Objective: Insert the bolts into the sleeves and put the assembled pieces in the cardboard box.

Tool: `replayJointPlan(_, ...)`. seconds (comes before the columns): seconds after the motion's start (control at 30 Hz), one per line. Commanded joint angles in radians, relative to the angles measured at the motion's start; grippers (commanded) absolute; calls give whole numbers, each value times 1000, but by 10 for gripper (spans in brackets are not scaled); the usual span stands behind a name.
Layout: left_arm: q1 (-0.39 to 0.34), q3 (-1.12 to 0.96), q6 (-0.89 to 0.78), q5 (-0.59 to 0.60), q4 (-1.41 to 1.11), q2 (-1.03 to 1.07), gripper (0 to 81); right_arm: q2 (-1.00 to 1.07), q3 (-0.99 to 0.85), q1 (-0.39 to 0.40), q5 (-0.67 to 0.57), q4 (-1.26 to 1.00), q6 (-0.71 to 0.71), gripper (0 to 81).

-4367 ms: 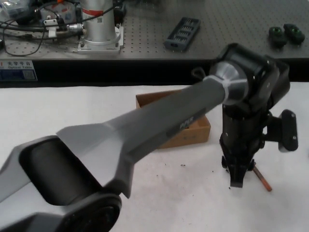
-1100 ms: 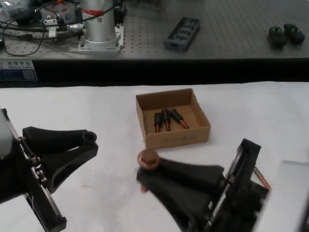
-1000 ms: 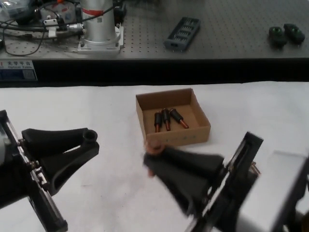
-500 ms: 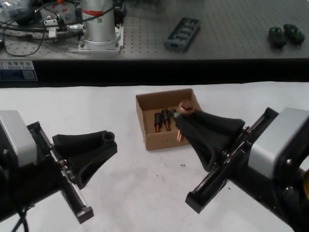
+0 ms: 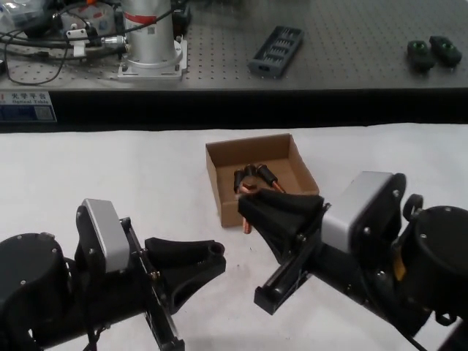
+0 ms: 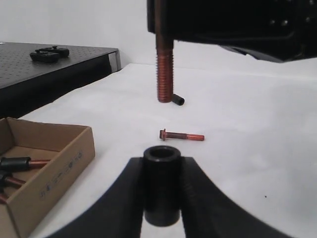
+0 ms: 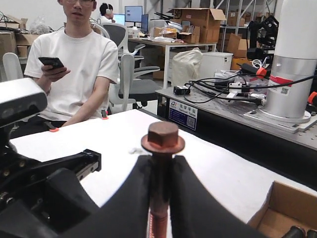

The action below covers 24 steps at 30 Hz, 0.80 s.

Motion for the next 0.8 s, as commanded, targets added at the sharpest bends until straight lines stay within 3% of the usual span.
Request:
replayJointPlan(0.0,-4,-14,-16,13,-24,4,7,10,-30,-7,-6,-36,9,66)
replayJointPlan(0.6,-4,-55,-42,30,-1,41,7,54,-46,-7,-46,-58,42,66)
replayJointPlan(0.77,-4,-55,-42,107,-6,41,7,54,-44,-7,-51,-58,44,66)
